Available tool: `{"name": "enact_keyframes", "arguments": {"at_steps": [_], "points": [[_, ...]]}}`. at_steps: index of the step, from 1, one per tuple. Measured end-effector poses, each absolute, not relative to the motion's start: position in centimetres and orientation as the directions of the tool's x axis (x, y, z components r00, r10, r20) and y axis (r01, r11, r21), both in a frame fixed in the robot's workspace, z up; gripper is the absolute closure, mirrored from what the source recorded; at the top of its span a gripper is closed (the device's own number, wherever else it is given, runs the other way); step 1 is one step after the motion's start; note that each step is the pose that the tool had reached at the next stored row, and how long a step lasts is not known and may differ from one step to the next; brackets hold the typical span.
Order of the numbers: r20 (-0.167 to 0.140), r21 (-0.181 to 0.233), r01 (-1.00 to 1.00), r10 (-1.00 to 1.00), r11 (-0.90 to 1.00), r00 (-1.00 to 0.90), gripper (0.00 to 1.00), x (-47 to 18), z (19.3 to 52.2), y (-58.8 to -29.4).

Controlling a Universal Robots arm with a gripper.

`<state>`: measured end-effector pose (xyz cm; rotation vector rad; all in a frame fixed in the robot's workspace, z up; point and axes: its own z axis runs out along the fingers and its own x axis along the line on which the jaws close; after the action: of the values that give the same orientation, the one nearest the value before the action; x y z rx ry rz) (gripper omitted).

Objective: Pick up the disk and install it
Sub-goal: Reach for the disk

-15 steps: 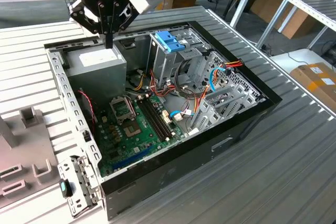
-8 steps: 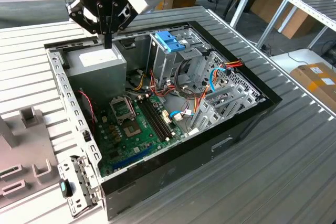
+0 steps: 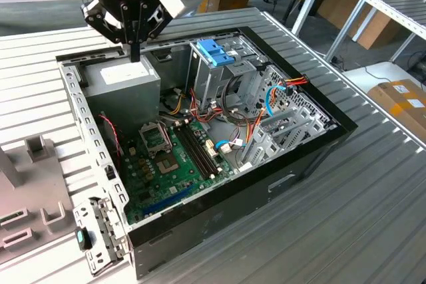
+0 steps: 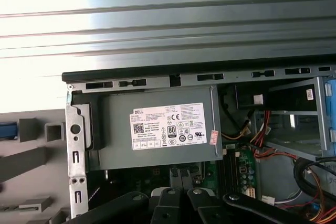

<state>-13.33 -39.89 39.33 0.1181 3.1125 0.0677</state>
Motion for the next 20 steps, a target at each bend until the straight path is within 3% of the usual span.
{"name": "enact_keyframes", "arguments": {"at_steps": [20], "points": [[-0.024, 0.044, 0.075, 0.076, 0.996, -0.997, 0.9, -14.4, 39.3, -39.9]]}}
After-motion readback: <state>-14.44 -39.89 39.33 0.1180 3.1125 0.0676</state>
